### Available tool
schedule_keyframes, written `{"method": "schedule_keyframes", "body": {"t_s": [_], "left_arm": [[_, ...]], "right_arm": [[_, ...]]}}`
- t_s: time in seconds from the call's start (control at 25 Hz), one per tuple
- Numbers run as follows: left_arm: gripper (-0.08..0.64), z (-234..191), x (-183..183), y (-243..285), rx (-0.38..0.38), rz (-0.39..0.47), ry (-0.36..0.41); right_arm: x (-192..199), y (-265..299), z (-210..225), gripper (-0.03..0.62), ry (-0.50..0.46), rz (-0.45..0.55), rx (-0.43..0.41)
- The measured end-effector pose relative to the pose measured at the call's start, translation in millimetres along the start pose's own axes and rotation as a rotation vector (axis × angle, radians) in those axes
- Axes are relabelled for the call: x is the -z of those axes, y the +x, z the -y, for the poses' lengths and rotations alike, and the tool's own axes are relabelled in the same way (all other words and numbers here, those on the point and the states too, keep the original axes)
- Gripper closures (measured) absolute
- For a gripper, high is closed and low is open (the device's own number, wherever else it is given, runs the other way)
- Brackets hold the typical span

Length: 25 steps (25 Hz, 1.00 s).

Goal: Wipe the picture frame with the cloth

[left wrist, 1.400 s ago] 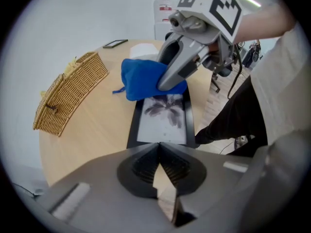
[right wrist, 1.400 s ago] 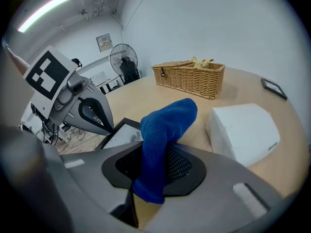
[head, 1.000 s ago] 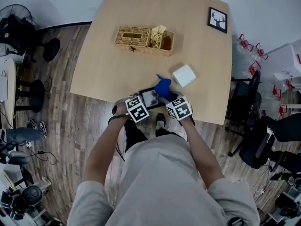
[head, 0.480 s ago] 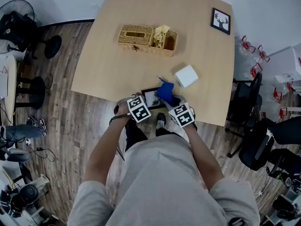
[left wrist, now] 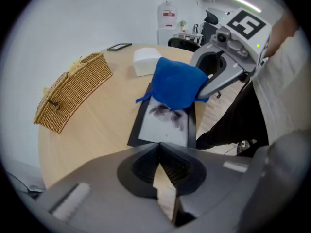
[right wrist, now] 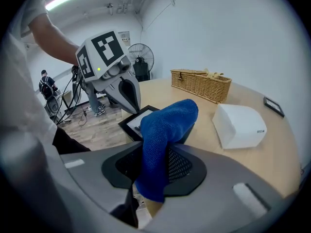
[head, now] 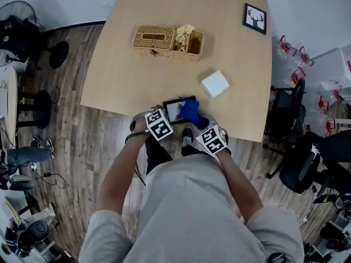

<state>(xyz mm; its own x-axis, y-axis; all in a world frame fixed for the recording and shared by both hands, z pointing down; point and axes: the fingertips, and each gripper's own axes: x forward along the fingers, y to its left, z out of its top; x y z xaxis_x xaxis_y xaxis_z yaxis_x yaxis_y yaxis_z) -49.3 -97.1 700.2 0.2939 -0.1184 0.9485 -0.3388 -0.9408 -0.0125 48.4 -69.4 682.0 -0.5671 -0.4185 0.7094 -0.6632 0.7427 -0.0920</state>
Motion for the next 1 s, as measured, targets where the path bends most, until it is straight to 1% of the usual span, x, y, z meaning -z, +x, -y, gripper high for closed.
{"method": "schedule_keyframes", "body": {"t_s": [0.16, 0.32, 0.44, 0.68, 0.8, 1.0], "left_arm": [[0.508, 0.4, -1.0, 0.0, 0.000, 0.002, 0.001], [0.508, 0.4, -1.6, -0.1, 0.005, 0.003, -0.006], [0.508, 0.4, -1.7, -0.6, 0.011, 0.008, -0.017], [0.508, 0.4, -1.1, -2.8, 0.008, 0.035, -0.036], [0.508, 0.0, -1.2, -2.4, 0.004, 0.035, -0.037], [0.508, 0.4, -0.9, -2.9, 0.015, 0.040, -0.063]], "right_arm": [[-0.2, 1.0, 0.9, 0.488, 0.032, -0.006, -0.014], [-4.7, 6.9, -3.0, 0.488, 0.039, -0.028, -0.046], [-9.4, 11.4, -10.3, 0.488, 0.025, -0.041, -0.067], [-10.6, 15.3, -10.0, 0.488, 0.029, -0.043, -0.065], [-12.9, 17.3, -7.9, 0.486, 0.025, -0.057, -0.060], [-17.6, 22.7, -2.9, 0.486, 0.021, -0.063, -0.055]]}}
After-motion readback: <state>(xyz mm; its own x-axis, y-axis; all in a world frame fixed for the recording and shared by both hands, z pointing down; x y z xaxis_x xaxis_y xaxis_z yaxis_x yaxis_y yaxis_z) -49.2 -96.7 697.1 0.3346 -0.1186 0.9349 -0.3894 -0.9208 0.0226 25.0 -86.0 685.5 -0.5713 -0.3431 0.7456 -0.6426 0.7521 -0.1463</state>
